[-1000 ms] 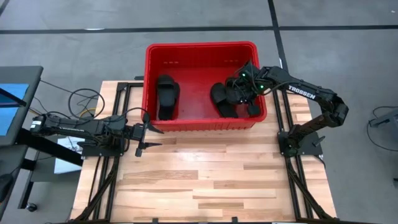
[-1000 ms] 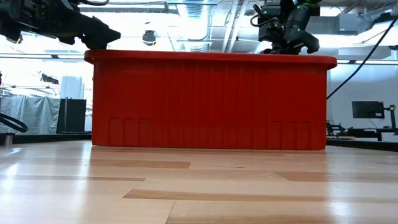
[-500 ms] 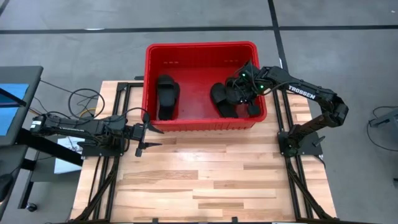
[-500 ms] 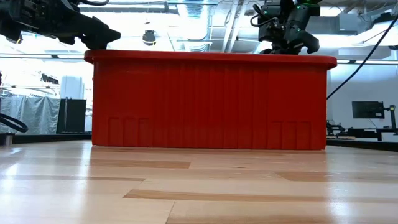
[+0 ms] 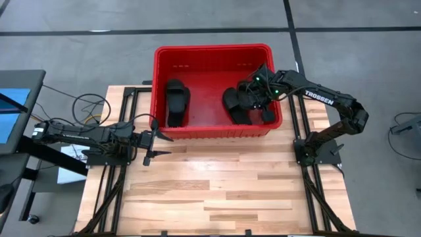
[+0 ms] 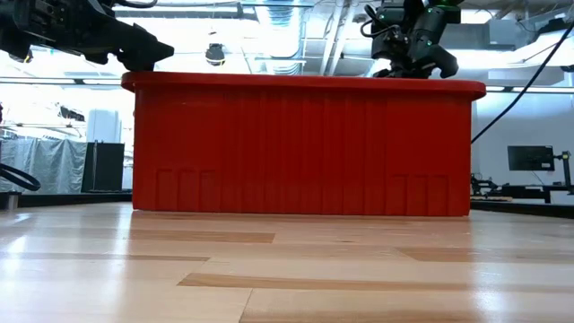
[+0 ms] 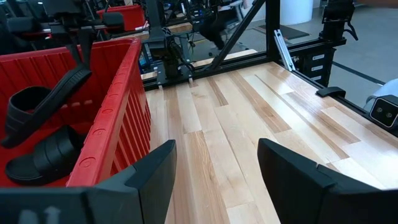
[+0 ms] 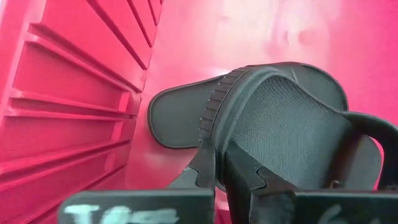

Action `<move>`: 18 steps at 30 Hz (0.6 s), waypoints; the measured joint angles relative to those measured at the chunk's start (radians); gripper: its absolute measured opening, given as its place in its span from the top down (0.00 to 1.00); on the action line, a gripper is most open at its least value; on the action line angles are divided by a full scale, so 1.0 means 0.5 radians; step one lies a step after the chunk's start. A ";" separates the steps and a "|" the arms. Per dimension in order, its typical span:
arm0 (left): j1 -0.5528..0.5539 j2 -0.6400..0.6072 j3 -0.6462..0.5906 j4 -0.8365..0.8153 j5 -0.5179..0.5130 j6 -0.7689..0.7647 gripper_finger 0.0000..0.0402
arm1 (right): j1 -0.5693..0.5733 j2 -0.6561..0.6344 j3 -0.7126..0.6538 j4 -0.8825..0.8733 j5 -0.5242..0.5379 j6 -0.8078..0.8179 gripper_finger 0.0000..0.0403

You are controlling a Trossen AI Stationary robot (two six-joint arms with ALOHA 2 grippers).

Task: Pick and place slides into bin
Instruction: Stack the slide on top of the right slide in the bin

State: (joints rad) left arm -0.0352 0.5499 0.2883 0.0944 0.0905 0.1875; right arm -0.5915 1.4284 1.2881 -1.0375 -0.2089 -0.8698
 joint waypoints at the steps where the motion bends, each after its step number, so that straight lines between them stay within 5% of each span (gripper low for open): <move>1: 0.000 0.000 0.000 0.000 0.000 0.000 0.46 | 0.000 0.000 0.000 0.000 0.000 -0.004 1.00; 18: 0.001 0.000 0.000 0.000 0.000 0.000 0.46 | 0.002 0.000 -0.001 0.059 0.001 -0.033 1.00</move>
State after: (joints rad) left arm -0.0349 0.5499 0.2882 0.0944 0.0906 0.1875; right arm -0.5907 1.4284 1.2877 -1.0081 -0.2085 -0.8863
